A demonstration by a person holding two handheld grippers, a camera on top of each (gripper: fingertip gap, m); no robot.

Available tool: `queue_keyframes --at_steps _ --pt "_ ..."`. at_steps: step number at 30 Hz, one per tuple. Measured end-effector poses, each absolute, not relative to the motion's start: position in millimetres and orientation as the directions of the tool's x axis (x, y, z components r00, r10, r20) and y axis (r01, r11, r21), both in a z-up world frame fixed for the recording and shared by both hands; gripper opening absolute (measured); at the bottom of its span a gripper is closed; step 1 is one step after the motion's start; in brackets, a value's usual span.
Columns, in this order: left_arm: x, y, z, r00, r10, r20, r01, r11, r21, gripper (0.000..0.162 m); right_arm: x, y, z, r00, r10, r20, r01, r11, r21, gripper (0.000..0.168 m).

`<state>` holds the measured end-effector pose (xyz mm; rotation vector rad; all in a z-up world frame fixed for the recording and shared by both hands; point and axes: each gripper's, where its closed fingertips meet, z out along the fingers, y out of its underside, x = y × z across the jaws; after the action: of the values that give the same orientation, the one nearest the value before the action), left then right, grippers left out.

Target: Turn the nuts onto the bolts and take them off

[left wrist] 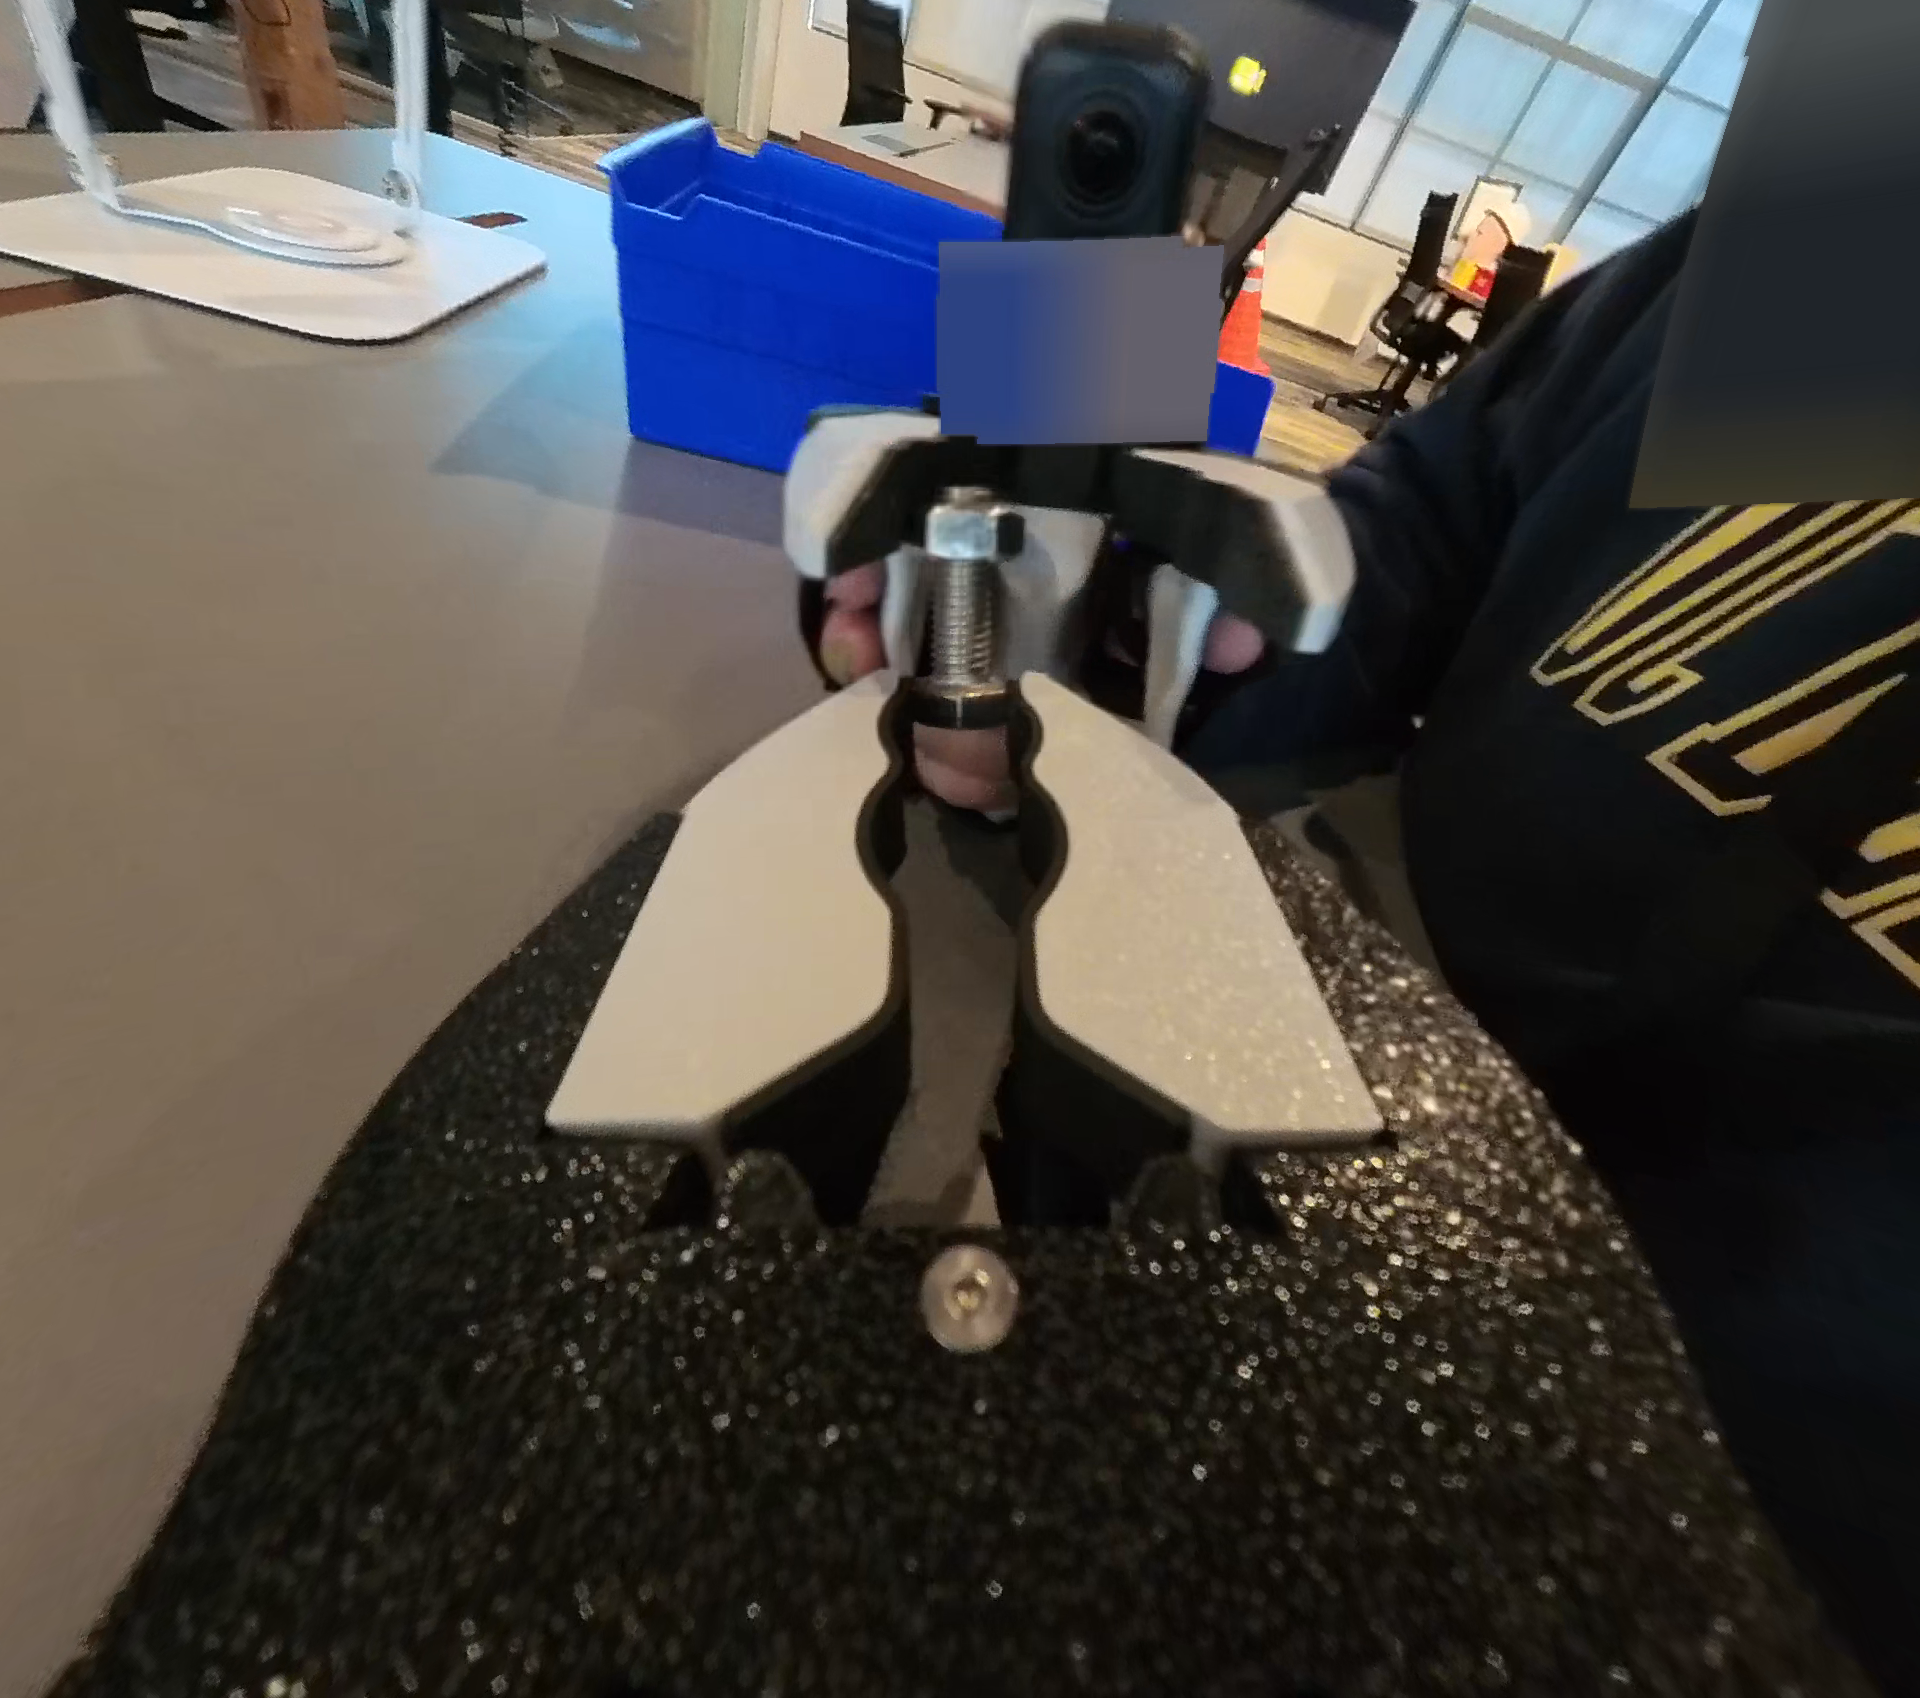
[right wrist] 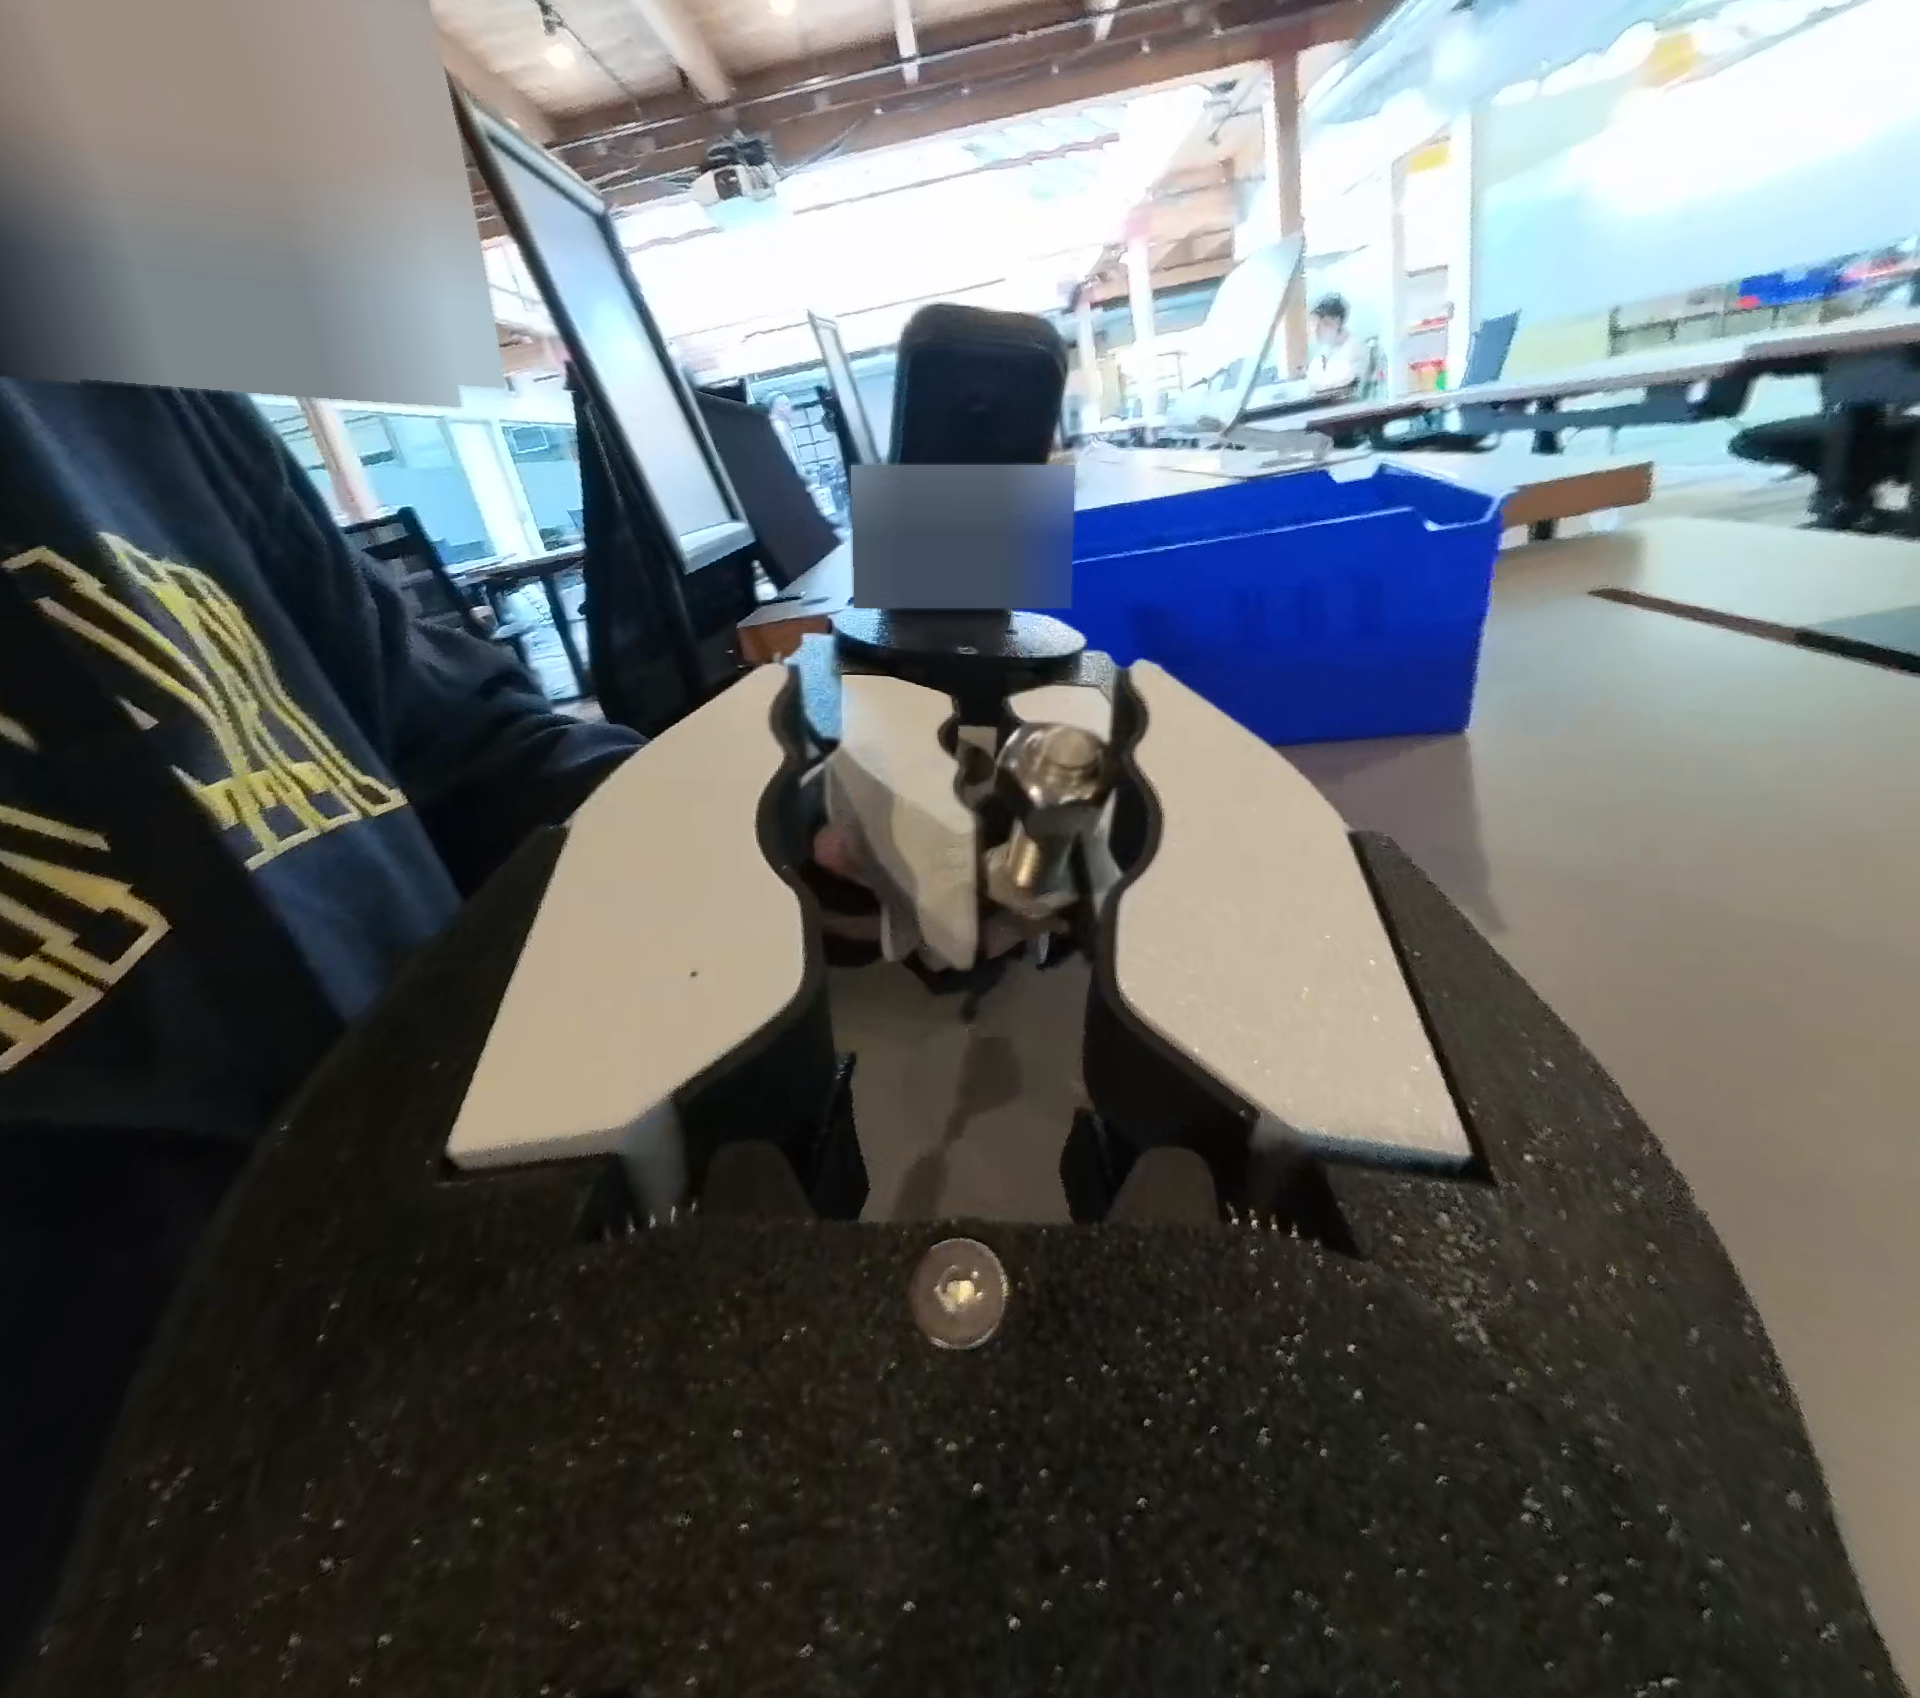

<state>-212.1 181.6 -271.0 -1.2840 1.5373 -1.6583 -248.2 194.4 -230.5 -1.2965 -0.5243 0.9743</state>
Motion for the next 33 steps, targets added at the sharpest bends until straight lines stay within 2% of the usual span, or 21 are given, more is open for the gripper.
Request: queue_keyframes --at_steps 5,7,8,12,17,23,29,32,33 --pt "-214.8 188.0 -264.3 -0.389 -0.875 0.288 -0.161 -0.243 -0.956 0.016 -233.0 177.6 -230.8 0.581 0.79 -0.196 -0.304 -0.013 -0.953 0.064" --pt "-214.1 192.6 -264.6 -0.371 -0.873 0.315 -0.165 -0.272 -0.948 0.016 -230.5 163.0 -229.2 0.566 0.808 -0.16 -0.295 0.018 -0.955 0.051" --pt "-214.1 192.7 -264.4 -0.377 -0.868 0.324 -0.168 -0.28 -0.945 0.016 -226.9 161.2 -228.5 0.592 0.79 -0.158 -0.298 0.032 -0.954 0.051" --pt "-213.8 187.4 -266.4 -0.393 -0.87 0.3 -0.181 -0.246 -0.952 0.016 -214.1 175.9 -230.8 0.68 0.709 -0.189 -0.307 0.041 -0.951 0.064" --pt "-212.5 179.1 -271.3 -0.414 -0.87 0.266 -0.214 -0.191 -0.958 0.016 -229.8 193.5 -234.6 0.623 0.757 -0.195 -0.284 -0.013 -0.959 0.066" --pt "-212.0 179.5 -271.8 -0.415 -0.866 0.279 -0.222 -0.201 -0.954 0.016 -248.1 190.5 -234.8 0.569 0.809 -0.144 -0.24 -0.003 -0.971 0.059" --pt "-213.2 176.0 -270.7 -0.434 -0.863 0.259 -0.212 -0.181 -0.96 0.016 -245.6 175.4 -236.4 0.598 0.791 -0.127 -0.221 0.01 -0.975 0.069" --pt "-212.4 176.5 -271.9 -0.417 -0.877 0.24 -0.211 -0.163 -0.964 0.016 -240.8 161.7 -233.4 0.588 0.803 -0.093 -0.221 0.049 -0.974 0.063" --pt "-211.4 180.2 -271.8 -0.395 -0.884 0.249 -0.209 -0.178 -0.962 0.016 -239.4 153.2 -231.3 0.575 0.815 -0.069 -0.225 0.077 -0.971 0.052"
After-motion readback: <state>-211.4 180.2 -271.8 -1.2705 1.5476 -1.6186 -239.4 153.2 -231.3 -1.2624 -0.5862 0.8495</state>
